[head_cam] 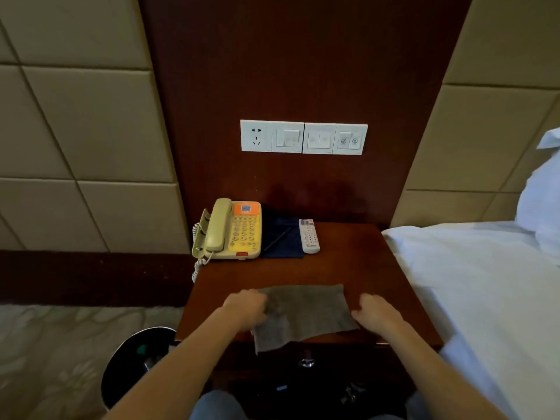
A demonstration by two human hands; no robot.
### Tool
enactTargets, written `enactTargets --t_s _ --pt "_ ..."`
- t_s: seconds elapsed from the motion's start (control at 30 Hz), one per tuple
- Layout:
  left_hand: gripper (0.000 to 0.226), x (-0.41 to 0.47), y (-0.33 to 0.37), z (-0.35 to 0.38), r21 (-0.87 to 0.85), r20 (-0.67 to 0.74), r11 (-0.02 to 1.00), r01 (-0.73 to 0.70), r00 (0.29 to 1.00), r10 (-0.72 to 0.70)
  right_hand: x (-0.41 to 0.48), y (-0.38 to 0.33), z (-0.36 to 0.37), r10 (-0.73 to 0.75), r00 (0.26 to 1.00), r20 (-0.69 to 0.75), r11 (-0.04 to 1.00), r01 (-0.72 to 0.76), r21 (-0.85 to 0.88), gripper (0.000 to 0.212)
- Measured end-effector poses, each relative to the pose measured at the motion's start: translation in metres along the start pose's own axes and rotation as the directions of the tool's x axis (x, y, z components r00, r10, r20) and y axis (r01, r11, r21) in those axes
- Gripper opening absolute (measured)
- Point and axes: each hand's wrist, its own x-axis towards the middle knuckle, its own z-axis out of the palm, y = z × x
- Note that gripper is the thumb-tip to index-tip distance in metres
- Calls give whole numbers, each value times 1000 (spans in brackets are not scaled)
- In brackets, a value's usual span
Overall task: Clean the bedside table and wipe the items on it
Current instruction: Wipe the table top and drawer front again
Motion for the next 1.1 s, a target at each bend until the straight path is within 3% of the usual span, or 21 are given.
enactTargets --t_s 0.03,0.1,0.17,0.2,0.27,0.33,0.47,0.63,0.73,0.83,0.97,1.1 --pt "38 0 1 5 -2 25 1000 -31 999 31 1 1 2 10 999 44 1000 -9 -22 24" --pt "71 -1 4 15 29 86 998 -51 995 48 3 1 4 19 993 121 999 -14 -41 41" --pt "102 -2 11 23 192 154 981 -33 988 3 3 0 6 3 987 163 1000 1 -21 63" --pt "107 -3 14 26 291 152 956 -29 988 -16 0 -1 8 -33 988 151 999 34 -8 68" --pt "95 -2 22 31 401 98 916 -19 995 -22 -7 -2 12 -153 985 84 986 158 -61 59" --pt "67 -3 26 30 418 41 908 -34 999 18 -20 -5 17 -259 965 46 945 262 -197 42" --pt "34 -8 25 17 388 78 918 -84 995 58 -40 -9 22 -308 951 1 862 280 -423 38" --pt "24 -25 19 -18 155 -39 988 20 999 -15 -56 -20 8 -353 926 -132 865 270 -423 31" --pt "22 -38 8 -49 -96 -189 995 19 981 -37 -67 -19 -27 -324 918 -228 923 255 -288 18" --pt "16 -50 -1 -86 -340 -292 939 -48 955 -57 -78 -16 -69 -276 891 -361 961 265 -78 9" --pt "15 -66 2 -136 -572 -310 813 -112 947 -87 -88 -20 -114 -168 810 -562 945 295 143 8" --pt "19 -63 0 -155 -612 -242 788 -60 963 -115 -81 -28 -133 -138 759 -636 950 282 130 6"
